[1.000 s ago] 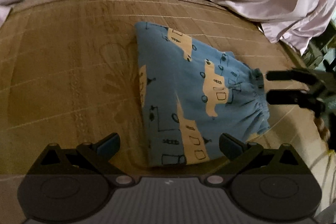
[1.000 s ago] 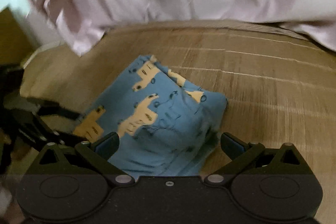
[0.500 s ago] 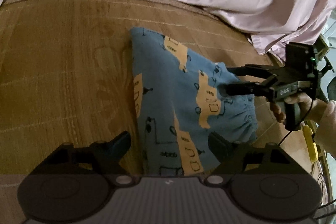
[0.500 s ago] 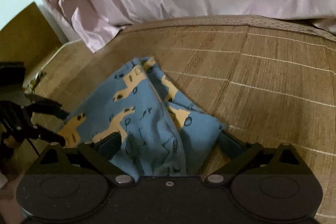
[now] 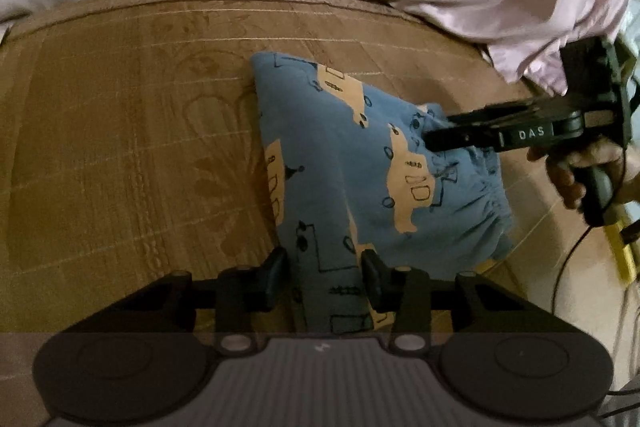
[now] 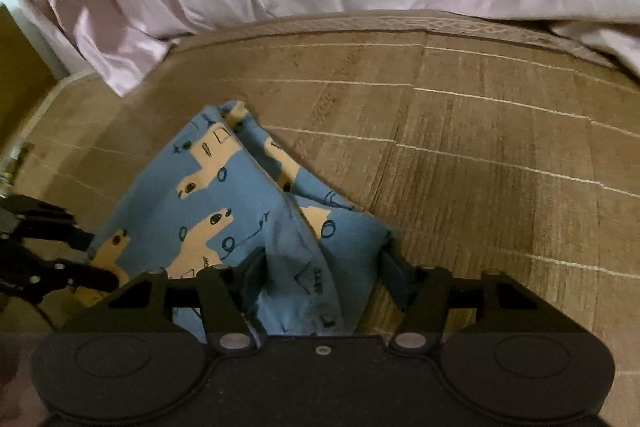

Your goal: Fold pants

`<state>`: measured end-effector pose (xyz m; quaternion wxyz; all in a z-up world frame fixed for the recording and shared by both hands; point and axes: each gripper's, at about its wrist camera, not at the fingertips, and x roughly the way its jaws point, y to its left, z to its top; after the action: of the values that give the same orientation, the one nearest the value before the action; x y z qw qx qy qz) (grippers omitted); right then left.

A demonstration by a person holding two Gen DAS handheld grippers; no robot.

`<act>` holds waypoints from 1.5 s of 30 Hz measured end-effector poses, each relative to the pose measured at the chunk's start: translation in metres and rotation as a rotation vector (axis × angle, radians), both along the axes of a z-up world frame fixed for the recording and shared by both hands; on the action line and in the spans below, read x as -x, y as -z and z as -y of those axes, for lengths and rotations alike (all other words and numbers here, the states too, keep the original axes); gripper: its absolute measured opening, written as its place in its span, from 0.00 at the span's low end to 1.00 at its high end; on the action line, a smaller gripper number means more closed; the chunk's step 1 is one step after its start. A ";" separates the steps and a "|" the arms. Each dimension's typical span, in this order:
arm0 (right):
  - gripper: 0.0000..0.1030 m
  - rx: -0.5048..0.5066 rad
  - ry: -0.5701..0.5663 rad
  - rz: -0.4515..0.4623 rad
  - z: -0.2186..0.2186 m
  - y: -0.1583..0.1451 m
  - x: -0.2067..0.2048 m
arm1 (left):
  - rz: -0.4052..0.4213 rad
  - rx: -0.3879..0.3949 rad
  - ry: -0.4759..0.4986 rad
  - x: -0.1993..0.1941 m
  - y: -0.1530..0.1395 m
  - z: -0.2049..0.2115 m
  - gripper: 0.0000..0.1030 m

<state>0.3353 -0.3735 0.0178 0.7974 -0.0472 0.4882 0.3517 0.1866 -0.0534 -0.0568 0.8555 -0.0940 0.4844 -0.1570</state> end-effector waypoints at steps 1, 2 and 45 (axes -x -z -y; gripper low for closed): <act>0.52 0.035 0.010 0.020 -0.004 -0.001 0.004 | 0.000 -0.017 0.006 0.000 -0.001 0.002 0.42; 0.45 0.051 0.020 0.025 -0.008 -0.002 0.006 | -0.002 -0.025 0.007 0.000 -0.001 0.004 0.42; 0.17 0.432 -0.089 0.763 -0.115 -0.051 -0.025 | 0.190 0.103 -0.254 -0.096 -0.025 -0.032 0.22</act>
<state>0.3599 -0.2586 0.0689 0.8764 -0.3605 0.2185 0.2328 0.2822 -0.0212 -0.0314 0.9046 -0.1828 0.3766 -0.0806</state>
